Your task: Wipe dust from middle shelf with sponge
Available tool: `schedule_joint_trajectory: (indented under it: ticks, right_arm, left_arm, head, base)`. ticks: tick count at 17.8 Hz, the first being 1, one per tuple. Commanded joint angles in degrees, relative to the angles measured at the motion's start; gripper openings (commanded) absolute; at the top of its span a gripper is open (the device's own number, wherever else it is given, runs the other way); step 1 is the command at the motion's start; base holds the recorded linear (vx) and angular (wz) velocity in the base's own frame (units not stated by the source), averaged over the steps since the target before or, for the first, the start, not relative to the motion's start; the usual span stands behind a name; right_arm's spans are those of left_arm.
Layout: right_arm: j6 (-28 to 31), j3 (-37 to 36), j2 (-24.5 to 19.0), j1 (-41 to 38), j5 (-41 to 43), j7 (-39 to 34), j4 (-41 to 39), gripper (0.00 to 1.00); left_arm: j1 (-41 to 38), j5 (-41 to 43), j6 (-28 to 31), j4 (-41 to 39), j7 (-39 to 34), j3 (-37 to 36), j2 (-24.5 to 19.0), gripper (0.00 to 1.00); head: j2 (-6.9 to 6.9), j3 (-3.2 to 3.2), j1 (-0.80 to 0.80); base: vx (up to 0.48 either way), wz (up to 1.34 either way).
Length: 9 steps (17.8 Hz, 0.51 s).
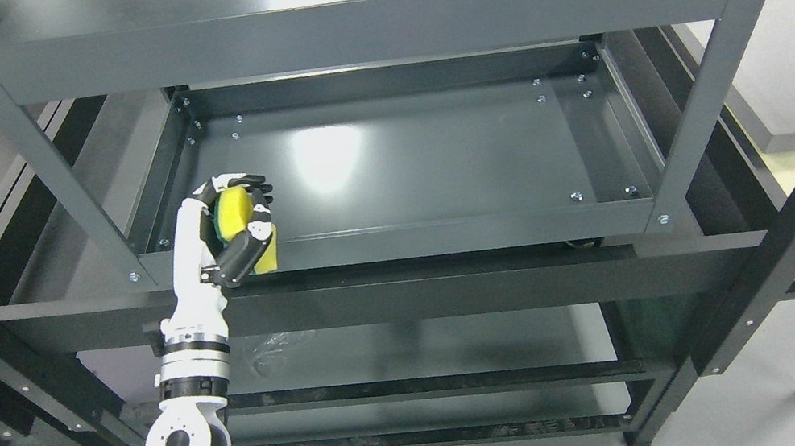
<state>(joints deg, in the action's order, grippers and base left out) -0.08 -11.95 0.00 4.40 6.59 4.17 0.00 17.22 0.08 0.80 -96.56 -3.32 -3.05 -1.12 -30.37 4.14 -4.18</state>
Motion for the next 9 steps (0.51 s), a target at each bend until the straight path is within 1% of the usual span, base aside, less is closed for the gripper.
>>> schedule_joint_trajectory:
  ticks: [1, 6, 9]
  right_arm:
    - [4.12, 0.0, 1.0, -0.01, 0.0, -0.04, -1.0, 1.0]
    - [4.12, 0.0, 1.0, 0.08, 0.0, -0.04, -1.0, 1.0]
    - [4.12, 0.0, 1.0, -0.01, 0.0, -0.04, -1.0, 1.0]
  left_arm:
    - [-2.19, -2.02, 0.17, -5.04, -0.02, 5.07, 0.12, 0.0]
    - [-3.34, -2.02, 0.17, -4.95, 0.06, 4.9, 0.12, 0.0]
    - [-3.6, -2.02, 0.17, -4.95, 0.06, 3.32, 0.12, 0.0]
  head:
    - [0.0, 0.0, 0.0]
    - [0.0, 0.0, 0.0]
    - [0.0, 0.0, 0.0]
  base:
    - [0.0, 0.0]
    - [0.0, 0.0]
    - [0.0, 0.0]
